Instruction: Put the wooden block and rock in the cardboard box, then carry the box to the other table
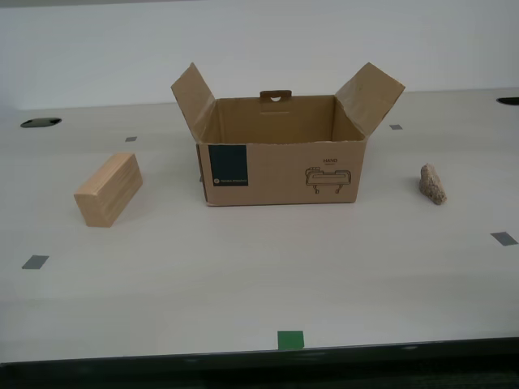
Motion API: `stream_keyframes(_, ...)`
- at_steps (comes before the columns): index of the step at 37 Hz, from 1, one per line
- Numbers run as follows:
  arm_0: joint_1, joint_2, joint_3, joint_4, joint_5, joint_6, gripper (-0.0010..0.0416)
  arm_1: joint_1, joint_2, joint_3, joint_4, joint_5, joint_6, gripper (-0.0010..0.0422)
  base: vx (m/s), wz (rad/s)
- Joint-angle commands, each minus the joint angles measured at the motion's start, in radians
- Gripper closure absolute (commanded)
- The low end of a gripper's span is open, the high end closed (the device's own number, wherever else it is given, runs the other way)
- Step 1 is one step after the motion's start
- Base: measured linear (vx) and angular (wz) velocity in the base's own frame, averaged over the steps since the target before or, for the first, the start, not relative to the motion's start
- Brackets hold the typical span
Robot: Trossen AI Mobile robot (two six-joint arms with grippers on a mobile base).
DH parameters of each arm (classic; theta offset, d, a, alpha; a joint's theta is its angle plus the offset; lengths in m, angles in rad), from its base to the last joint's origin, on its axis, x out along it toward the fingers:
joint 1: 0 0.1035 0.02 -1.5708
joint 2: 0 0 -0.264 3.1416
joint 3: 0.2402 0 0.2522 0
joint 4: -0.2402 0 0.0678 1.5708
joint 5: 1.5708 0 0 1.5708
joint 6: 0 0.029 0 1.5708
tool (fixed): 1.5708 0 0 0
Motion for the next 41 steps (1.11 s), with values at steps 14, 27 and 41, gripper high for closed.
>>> stream_keyframes(14, 0.0, 0.0, 0.001, 0.0, -0.011, 0.001, 0.039, 0.0, 0.0, 0.0, 0.0, 0.004, 0.016, 0.0392, 0.0, 0.0)
stream_keyframes(27, 0.0, 0.0, 0.001, 0.003, -0.011, 0.003, 0.0278, -0.001, 0.0, 0.0, -0.001, 0.004, 0.027, 0.0262, 0.0, 0.0)
stream_keyframes(41, 0.0, 0.0, 0.001, 0.007, -0.011, 0.004, 0.0237, -0.001, 0.0, 0.0, 0.0, 0.003, 0.028, 0.0096, 0.0, 0.0)
